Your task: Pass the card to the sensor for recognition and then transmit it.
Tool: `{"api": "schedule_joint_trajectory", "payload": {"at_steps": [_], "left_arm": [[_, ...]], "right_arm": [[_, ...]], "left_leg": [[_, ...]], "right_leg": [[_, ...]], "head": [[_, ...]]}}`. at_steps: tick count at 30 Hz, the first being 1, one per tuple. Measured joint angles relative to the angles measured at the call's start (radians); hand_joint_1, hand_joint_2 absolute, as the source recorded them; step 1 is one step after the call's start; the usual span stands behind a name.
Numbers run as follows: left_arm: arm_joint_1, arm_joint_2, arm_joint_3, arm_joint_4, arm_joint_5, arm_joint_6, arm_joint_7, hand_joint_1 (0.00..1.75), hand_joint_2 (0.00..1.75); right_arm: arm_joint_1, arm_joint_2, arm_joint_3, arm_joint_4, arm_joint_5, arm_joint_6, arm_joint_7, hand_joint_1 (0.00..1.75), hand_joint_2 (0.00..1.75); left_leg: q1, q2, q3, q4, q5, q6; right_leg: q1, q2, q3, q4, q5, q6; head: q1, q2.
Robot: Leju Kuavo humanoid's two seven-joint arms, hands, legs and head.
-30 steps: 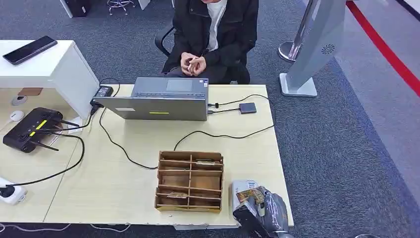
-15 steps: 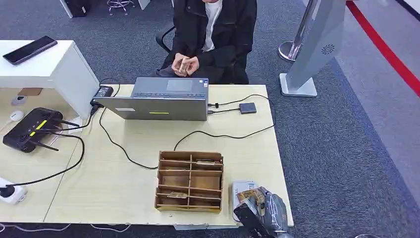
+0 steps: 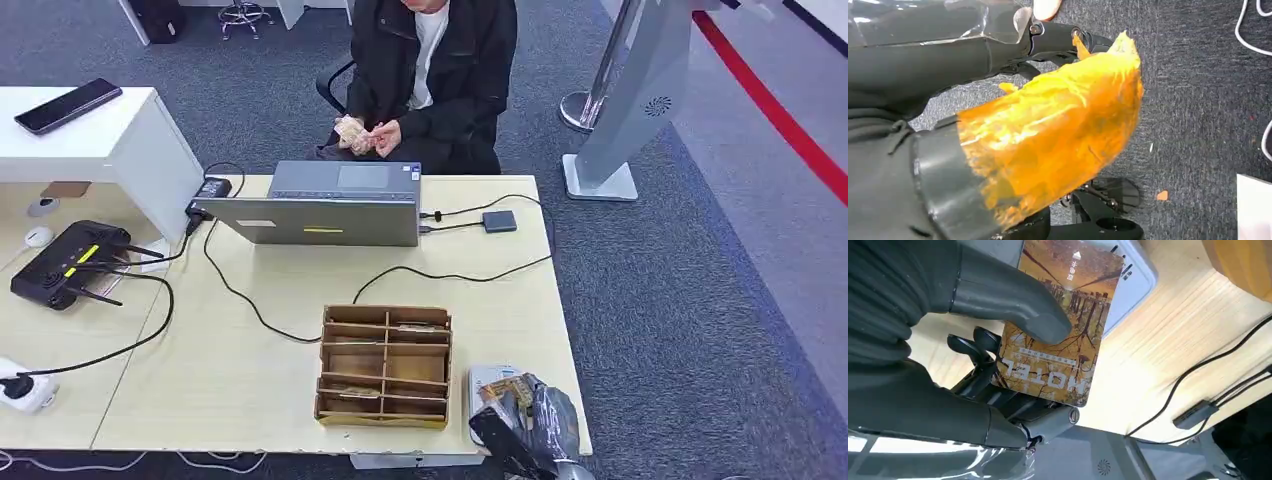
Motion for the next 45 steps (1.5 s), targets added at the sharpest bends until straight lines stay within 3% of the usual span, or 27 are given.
{"api": "schedule_joint_trajectory", "payload": {"at_steps": [11, 20, 32, 45], "left_arm": [[0.0, 0.0, -0.002, 0.0, 0.01, -0.001, 0.0, 0.0, 0.0], [0.0, 0.0, -0.01, 0.0, 0.019, -0.005, -0.002, 0.0, 0.0], [-0.003, 0.0, -0.024, 0.0, 0.01, -0.015, -0.002, 0.0, 0.0], [-0.003, 0.0, -0.025, 0.0, 0.002, -0.016, -0.002, 0.0, 0.0]], "right_arm": [[0.01, 0.001, -0.017, -0.047, 0.086, 0.0, -0.005, 1.75, 1.75], [0.022, -0.005, -0.034, -0.219, 0.2, 0.021, -0.019, 1.75, 1.75], [-0.004, -0.008, -0.054, -0.442, 0.323, 0.036, -0.087, 1.75, 1.75], [-0.027, -0.009, -0.05, -0.503, 0.357, 0.036, -0.12, 1.75, 1.75]], "left_leg": [[0.0, 0.0, 0.0, 0.0, -0.001, 0.0], [0.0, 0.0, -0.004, 0.0, -0.001, 0.0], [0.0, 0.0, -0.005, 0.0, -0.002, 0.0], [0.0, 0.0, -0.006, 0.0, -0.002, 0.0]], "right_leg": [[0.0, 0.0, 0.001, 0.0, 0.0, 0.0], [0.0, 0.0, -0.003, 0.0, 0.0, 0.0], [0.0, 0.0, -0.004, 0.0, -0.001, 0.0], [0.0, 0.0, -0.004, 0.0, -0.001, 0.0]], "head": [[0.0, 0.0], [0.0, 0.0], [0.0, 0.0], [0.0, 0.0]]}}
